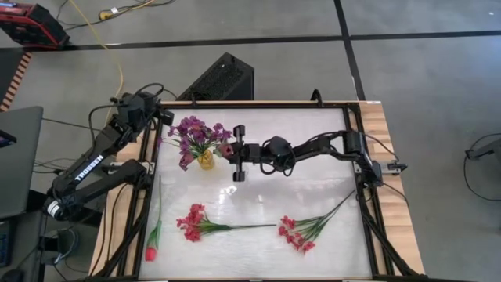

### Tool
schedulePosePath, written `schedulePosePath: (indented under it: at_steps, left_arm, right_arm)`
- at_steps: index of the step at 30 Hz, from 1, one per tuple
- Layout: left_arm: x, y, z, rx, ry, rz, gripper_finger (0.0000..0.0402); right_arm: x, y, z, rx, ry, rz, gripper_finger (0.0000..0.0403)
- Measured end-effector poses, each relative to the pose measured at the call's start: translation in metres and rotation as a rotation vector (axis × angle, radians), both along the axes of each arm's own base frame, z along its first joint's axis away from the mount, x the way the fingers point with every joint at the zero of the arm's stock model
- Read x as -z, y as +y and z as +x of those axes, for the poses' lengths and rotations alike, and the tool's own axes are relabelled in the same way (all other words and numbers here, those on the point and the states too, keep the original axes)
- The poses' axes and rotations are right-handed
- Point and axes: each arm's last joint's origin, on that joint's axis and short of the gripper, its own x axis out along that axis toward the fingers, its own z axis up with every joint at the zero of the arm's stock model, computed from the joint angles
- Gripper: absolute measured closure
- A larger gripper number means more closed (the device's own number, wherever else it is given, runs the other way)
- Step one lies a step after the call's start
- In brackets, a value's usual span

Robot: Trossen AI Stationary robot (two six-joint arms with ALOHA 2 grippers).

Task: Sort flowers into vase by color
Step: Put the red flower into the yellow vase

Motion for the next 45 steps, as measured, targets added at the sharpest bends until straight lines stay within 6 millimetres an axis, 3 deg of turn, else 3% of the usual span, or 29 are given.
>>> schedulePosePath:
  at_steps: [5, 28, 32, 38, 45]
  left_arm:
    - [0.0, 0.0, 0.0, -0.01, 0.004, 0.0, 0.0398]
    - [0.003, -0.003, 0.0, -0.019, 0.017, -0.026, 0.0401]
    - [0.003, -0.003, 0.0, -0.02, 0.016, -0.026, 0.0401]
    - [0.004, -0.004, -0.001, -0.02, 0.025, -0.031, 0.0401]
    - [0.003, -0.003, 0.0, -0.018, 0.025, -0.024, 0.0402]
  right_arm:
    - [-0.003, -0.002, -0.002, 0.0, -0.022, 0.004, 0.0386]
    - [-0.001, -0.009, 0.008, 0.081, 0.01, -0.044, 0.0386]
    - [0.007, -0.011, 0.013, 0.079, -0.005, -0.037, 0.0386]
    - [0.033, -0.019, 0.035, 0.078, 0.018, -0.013, 0.0386]
    - [0.034, -0.022, 0.037, 0.083, 0.086, 0.009, 0.0387]
